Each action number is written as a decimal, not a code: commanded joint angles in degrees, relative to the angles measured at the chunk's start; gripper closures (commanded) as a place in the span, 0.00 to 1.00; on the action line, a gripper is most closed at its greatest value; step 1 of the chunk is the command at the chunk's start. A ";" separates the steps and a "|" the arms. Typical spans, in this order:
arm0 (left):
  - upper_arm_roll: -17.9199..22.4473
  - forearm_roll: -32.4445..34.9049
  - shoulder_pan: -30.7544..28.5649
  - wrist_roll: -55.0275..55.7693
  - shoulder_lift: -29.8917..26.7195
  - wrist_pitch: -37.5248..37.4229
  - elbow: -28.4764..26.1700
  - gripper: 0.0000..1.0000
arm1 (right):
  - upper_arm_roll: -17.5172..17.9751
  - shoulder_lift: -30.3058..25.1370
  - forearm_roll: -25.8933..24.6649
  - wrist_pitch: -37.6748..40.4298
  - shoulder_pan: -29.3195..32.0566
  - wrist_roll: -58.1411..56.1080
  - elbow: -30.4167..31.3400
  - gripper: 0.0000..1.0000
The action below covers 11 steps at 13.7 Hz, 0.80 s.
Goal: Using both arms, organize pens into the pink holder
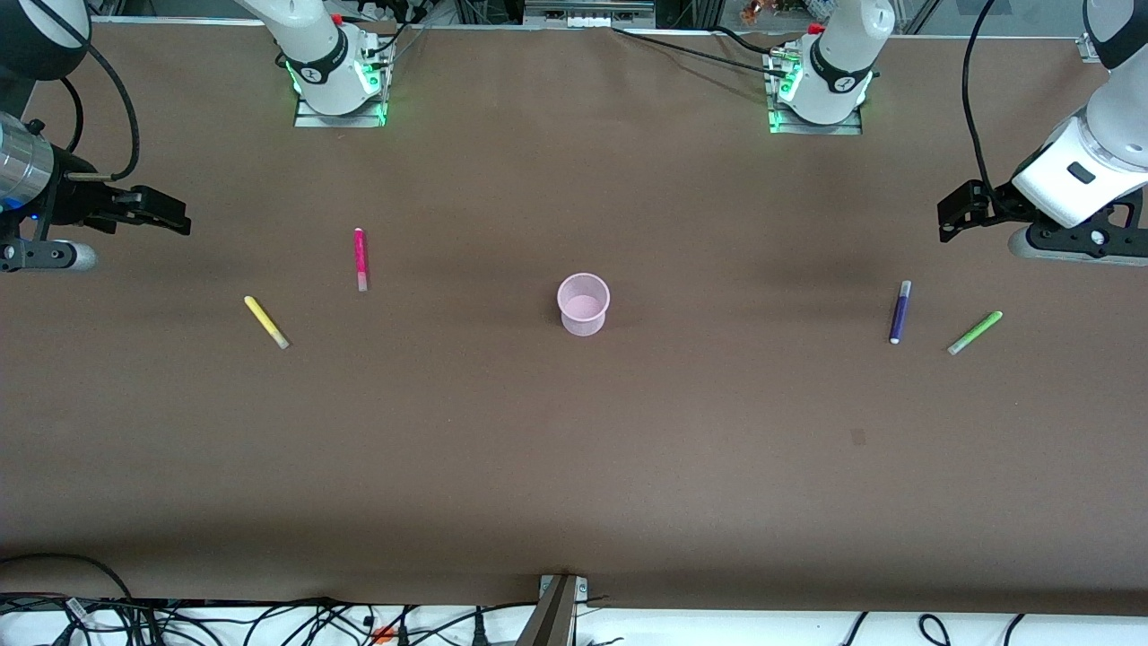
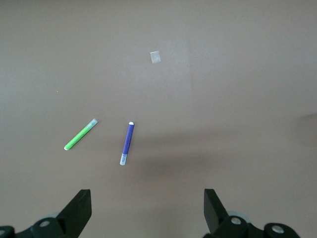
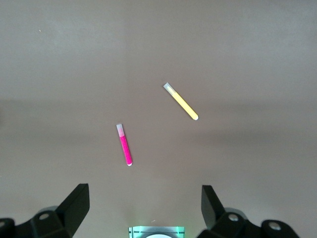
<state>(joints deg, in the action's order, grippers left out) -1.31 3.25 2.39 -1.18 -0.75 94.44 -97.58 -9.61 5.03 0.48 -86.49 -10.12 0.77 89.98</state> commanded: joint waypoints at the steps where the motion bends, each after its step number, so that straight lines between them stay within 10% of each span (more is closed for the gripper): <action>1: 0.35 -1.14 0.34 0.22 0.92 -1.54 1.95 0.00 | -0.14 0.24 -1.09 0.53 -0.16 -0.42 -1.74 0.00; 11: 0.96 -0.27 -0.63 -0.40 5.74 -9.96 1.95 0.00 | -0.23 0.68 -1.10 0.71 0.10 -0.24 -1.74 0.00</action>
<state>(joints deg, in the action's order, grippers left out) -0.90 3.25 2.16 -1.18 1.04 87.82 -97.49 -9.83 5.08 0.26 -86.48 -10.00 0.77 89.41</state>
